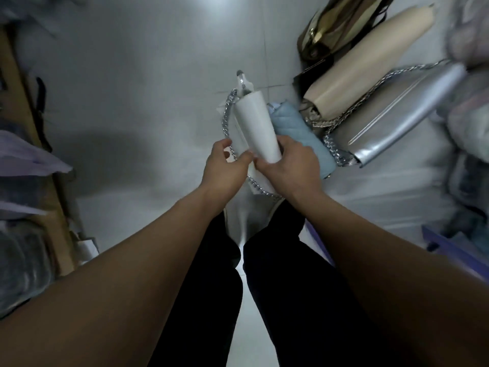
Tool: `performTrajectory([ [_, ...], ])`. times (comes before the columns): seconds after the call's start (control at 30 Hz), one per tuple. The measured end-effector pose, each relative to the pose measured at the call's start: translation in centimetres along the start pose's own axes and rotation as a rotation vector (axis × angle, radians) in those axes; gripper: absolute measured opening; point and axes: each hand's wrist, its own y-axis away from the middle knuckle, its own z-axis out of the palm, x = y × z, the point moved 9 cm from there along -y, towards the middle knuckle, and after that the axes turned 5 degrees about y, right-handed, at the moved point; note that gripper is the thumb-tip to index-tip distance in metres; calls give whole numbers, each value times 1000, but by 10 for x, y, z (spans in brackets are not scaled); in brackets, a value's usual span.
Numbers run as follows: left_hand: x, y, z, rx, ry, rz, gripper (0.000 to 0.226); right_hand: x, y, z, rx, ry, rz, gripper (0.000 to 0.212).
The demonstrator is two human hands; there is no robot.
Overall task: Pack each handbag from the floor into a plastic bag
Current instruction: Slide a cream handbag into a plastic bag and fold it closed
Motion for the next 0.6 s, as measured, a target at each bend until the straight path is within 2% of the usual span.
performTrajectory([
  [0.13,74,70,-21,46,178,33,71,-43,51,-105,47,-204,4,57],
  [0.23,144,129,-41,42,340,28,91,-72,92,-197,96,-327,-11,57],
  [0.3,199,170,-44,-60,402,59,111,-94,125,-267,133,-367,-35,51],
  [0.33,228,195,-40,-149,414,83,113,-104,143,-302,154,-389,-47,47],
  [0.43,315,294,-19,-385,436,161,97,-126,201,-410,287,-383,-48,46],
  [0.5,358,352,-10,-436,420,217,96,-134,238,-479,402,-332,-42,54],
  [0.6,409,427,8,-494,312,306,112,-136,307,-574,557,-235,-12,54],
])
